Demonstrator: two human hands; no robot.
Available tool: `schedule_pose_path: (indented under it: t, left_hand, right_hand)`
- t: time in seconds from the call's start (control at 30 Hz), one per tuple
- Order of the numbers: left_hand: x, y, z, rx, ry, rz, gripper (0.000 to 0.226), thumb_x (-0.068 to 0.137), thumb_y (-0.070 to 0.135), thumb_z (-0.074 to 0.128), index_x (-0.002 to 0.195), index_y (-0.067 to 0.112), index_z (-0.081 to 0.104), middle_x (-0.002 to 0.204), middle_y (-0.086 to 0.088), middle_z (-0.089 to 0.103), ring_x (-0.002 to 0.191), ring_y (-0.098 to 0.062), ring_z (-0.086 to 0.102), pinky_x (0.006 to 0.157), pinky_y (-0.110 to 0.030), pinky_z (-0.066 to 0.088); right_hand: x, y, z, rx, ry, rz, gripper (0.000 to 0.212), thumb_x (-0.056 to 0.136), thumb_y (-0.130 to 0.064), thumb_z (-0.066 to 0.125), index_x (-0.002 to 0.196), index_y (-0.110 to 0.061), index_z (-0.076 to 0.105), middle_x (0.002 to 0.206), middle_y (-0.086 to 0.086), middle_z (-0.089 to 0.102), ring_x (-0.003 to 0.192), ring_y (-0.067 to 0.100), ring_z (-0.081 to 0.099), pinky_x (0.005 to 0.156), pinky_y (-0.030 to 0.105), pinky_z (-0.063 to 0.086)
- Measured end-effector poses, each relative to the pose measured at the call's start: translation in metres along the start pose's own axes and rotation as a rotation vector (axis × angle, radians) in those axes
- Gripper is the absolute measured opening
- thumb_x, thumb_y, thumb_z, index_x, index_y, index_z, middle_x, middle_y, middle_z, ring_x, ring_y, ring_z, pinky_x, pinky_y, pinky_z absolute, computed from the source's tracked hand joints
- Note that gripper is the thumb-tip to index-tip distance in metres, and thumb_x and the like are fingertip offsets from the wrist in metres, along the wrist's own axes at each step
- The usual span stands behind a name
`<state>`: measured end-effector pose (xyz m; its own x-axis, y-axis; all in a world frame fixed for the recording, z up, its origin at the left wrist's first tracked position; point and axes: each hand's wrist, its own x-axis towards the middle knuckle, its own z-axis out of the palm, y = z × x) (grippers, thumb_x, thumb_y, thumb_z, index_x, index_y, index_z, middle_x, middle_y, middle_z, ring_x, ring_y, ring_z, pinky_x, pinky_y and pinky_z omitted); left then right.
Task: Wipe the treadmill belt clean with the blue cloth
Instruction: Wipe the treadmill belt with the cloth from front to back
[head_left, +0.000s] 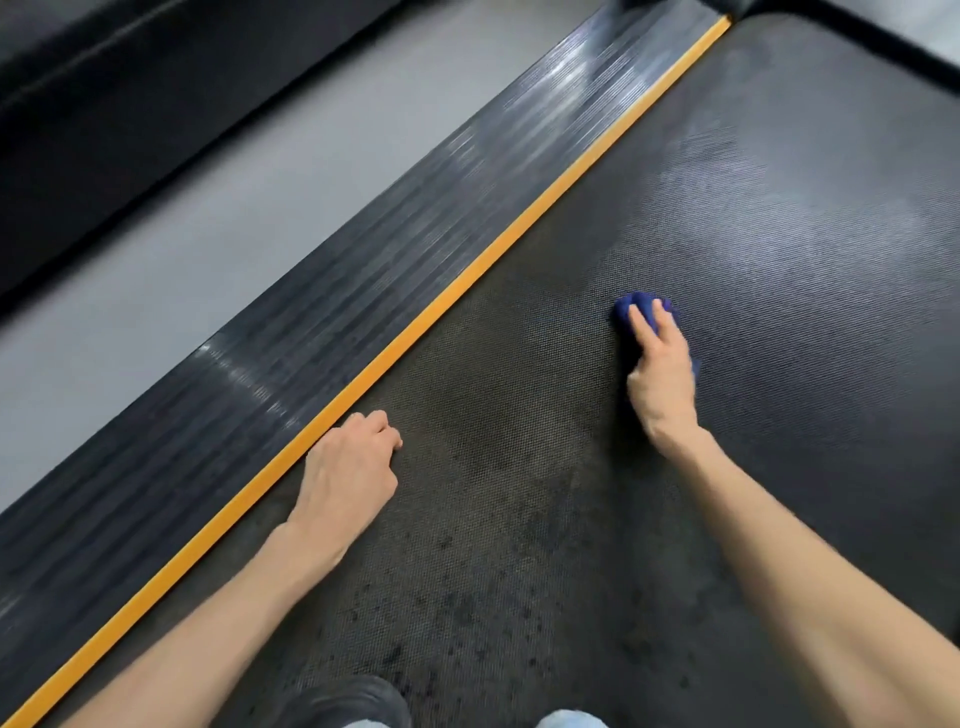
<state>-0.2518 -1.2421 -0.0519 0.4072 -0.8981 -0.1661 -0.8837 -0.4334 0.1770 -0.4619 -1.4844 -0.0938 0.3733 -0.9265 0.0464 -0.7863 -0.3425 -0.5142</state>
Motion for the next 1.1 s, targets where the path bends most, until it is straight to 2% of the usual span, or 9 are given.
schedule_pose_path:
  t: [0.07,0.17,0.3,0.47,0.57,0.7,0.83,0.9,1.1]
  left_hand:
    - [0.003,0.001,0.0,-0.005,-0.016,-0.01,0.023,0.063,-0.008,0.069,0.074,0.012,0.074,0.072,0.001,0.061,0.064,-0.019,0.056,0.048,-0.029,0.044]
    - [0.008,0.004,0.003,-0.005,0.006,-0.032,0.02,0.07,-0.006,0.064,0.076,0.01,0.074,0.074,0.0,0.061,0.069,-0.02,0.056,0.052,-0.03,0.047]
    - [0.007,0.004,0.003,0.002,0.01,-0.045,0.02,0.074,-0.005,0.062,0.081,0.01,0.074,0.078,-0.001,0.063,0.072,-0.019,0.056,0.056,-0.03,0.047]
    - [0.0,0.005,0.007,-0.008,0.075,-0.017,0.022,0.067,-0.01,0.066,0.079,0.007,0.074,0.075,-0.003,0.063,0.067,-0.02,0.058,0.052,-0.029,0.048]
    - [0.001,0.004,0.008,-0.086,0.143,0.037,0.026,0.067,-0.013,0.063,0.083,0.005,0.072,0.085,-0.005,0.067,0.076,-0.023,0.062,0.062,-0.033,0.052]
    - [0.001,0.011,0.015,-0.127,0.167,0.139,0.036,0.067,-0.014,0.061,0.094,0.006,0.072,0.098,-0.006,0.069,0.09,-0.024,0.063,0.076,-0.037,0.052]
    - [-0.001,0.014,0.021,-0.126,0.164,0.139,0.034,0.063,-0.013,0.069,0.091,0.006,0.074,0.094,-0.008,0.071,0.089,-0.026,0.067,0.076,-0.038,0.054]
    - [-0.004,0.014,0.021,-0.108,0.169,0.135,0.037,0.059,-0.013,0.073,0.091,0.007,0.074,0.094,-0.008,0.071,0.087,-0.027,0.068,0.073,-0.038,0.055]
    - [-0.005,0.018,0.018,-0.06,0.172,0.14,0.034,0.06,-0.008,0.075,0.09,0.008,0.075,0.094,-0.007,0.072,0.082,-0.026,0.068,0.067,-0.035,0.055]
  right_hand:
    - [-0.033,-0.026,0.023,0.041,-0.013,-0.095,0.063,0.074,0.018,0.042,0.131,-0.007,0.05,0.145,0.016,0.035,0.136,0.029,0.029,0.111,0.019,0.011]
    - [-0.111,-0.066,0.058,0.114,-0.239,-0.447,0.069,0.068,0.018,0.05,0.132,-0.008,0.05,0.145,0.014,0.036,0.137,0.026,0.029,0.116,0.028,0.016]
    - [-0.1,-0.036,0.036,-0.001,-0.389,-0.704,0.077,0.068,0.016,0.056,0.136,-0.019,0.046,0.149,0.006,0.033,0.137,0.025,0.032,0.112,0.031,0.02]
    - [-0.022,0.035,-0.024,-0.043,-0.075,-0.08,0.07,0.075,0.019,0.044,0.136,-0.014,0.045,0.15,0.01,0.03,0.138,0.027,0.027,0.111,0.024,0.016]
    - [-0.023,0.016,-0.011,-0.04,0.037,0.05,0.06,0.079,0.01,0.037,0.135,-0.011,0.046,0.148,0.012,0.031,0.138,0.025,0.025,0.113,0.023,0.015]
    - [-0.102,-0.037,0.039,0.027,-0.227,-0.395,0.067,0.073,0.013,0.041,0.135,-0.011,0.047,0.148,0.008,0.032,0.139,0.018,0.022,0.116,0.02,0.007]
    - [-0.109,-0.009,0.018,-0.026,-0.383,-0.657,0.07,0.075,0.01,0.048,0.138,-0.021,0.043,0.151,0.003,0.028,0.14,0.02,0.025,0.114,0.03,0.023]
    - [-0.081,0.018,0.004,-0.064,-0.292,-0.552,0.07,0.073,0.014,0.048,0.135,-0.018,0.048,0.148,0.007,0.035,0.137,0.024,0.032,0.112,0.032,0.027]
    - [-0.004,0.028,-0.02,-0.003,0.151,0.243,0.055,0.076,0.01,0.035,0.129,0.001,0.051,0.144,0.022,0.034,0.134,0.035,0.032,0.106,0.014,0.011]
